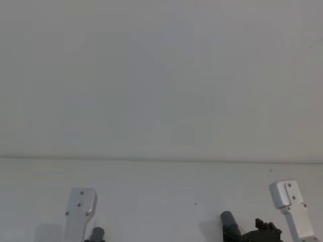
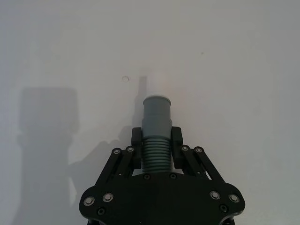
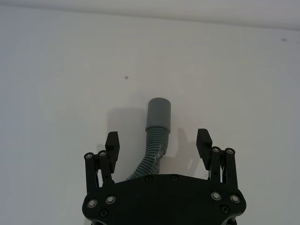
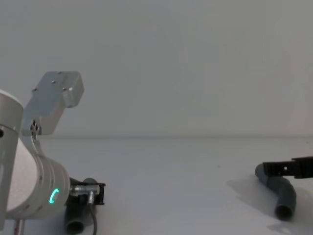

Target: Use both hands to pick up one end of the pipe from the table, align the ends, and insert them.

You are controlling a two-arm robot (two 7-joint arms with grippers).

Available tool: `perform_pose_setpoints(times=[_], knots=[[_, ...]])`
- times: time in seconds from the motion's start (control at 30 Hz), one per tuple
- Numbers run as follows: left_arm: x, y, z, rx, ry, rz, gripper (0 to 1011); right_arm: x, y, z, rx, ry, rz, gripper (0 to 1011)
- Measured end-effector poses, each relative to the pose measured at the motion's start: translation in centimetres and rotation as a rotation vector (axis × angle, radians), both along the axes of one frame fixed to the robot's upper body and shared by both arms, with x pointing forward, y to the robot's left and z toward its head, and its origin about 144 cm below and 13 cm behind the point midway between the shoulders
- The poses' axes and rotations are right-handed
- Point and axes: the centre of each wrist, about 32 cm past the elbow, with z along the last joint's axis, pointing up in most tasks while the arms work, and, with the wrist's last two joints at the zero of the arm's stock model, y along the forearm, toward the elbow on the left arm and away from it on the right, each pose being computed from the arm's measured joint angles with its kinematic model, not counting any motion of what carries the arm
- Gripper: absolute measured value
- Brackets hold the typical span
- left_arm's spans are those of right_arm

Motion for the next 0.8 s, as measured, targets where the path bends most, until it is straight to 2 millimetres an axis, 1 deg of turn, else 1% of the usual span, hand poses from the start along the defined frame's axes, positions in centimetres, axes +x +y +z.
perform_pose_setpoints(times=[0.8], knots=[[0.0, 0.0, 0.0, 0.0, 0.0, 0.0, 327, 0.2, 1.1, -0.1, -0.047, 0.046, -0.046, 1001]])
